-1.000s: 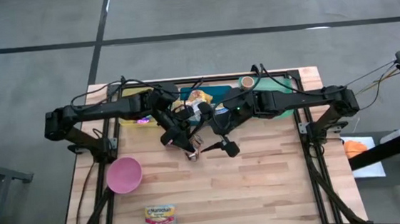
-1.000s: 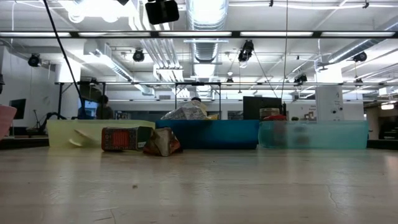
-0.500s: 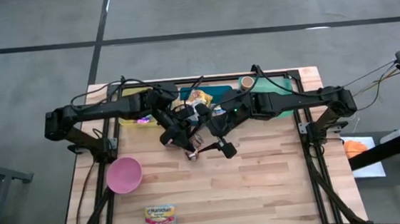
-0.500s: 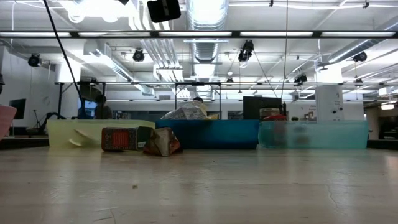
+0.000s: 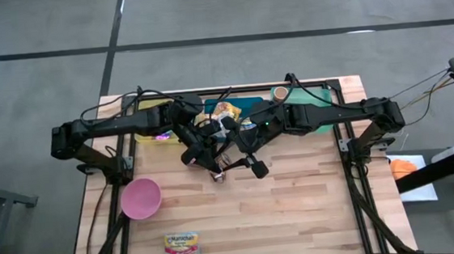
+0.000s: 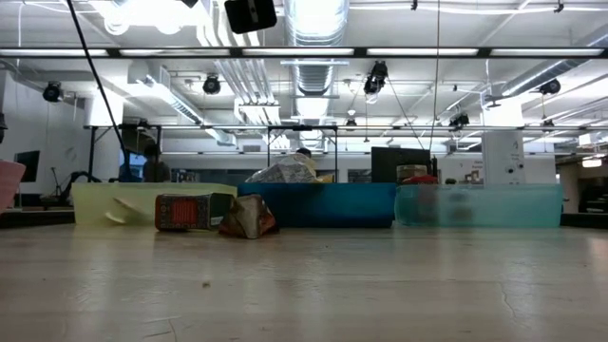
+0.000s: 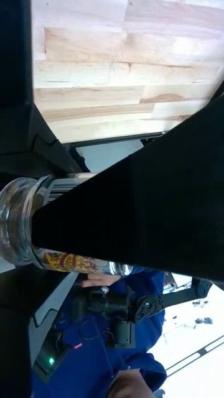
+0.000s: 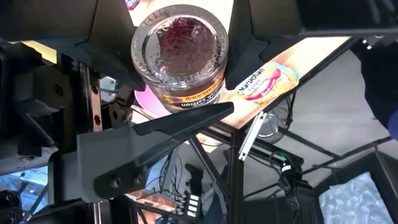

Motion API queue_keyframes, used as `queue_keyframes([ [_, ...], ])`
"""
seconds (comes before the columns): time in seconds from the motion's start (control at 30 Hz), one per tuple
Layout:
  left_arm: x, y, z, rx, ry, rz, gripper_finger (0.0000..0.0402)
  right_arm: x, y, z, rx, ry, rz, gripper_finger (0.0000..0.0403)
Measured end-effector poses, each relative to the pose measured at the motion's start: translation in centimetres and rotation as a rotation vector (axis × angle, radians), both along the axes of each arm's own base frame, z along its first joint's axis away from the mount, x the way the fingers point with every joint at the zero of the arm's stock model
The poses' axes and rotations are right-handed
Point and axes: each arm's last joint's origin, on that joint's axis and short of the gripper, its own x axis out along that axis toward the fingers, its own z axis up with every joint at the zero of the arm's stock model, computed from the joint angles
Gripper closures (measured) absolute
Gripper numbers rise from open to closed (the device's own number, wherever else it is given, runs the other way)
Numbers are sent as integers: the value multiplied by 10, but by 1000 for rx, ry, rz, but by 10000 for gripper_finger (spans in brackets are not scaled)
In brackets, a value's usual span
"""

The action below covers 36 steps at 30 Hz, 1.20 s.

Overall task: Pick & Place Food Item
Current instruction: Put the brown seasoning bottle into the light green bin

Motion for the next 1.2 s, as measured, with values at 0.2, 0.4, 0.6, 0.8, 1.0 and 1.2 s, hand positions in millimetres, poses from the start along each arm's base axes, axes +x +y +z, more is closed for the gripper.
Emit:
queue_keyframes([
  [0.2,0,0,2,1,-18,-2,213,-4,0,6,40,1,-15,217],
  [0.4,-1,1,12,10,-56,3,89,-14,1,16,100,5,-11,217],
  [0.6,-1,5,22,36,-91,39,41,-18,0,21,153,17,-58,217],
  [0.8,-12,12,36,116,-166,141,54,-37,-4,43,164,-44,-163,217],
  [1.0,-29,19,56,287,-274,361,86,-65,-10,77,174,-208,-338,217],
  [1.2,-38,24,78,435,-454,587,112,-83,-14,100,200,-348,-444,217],
])
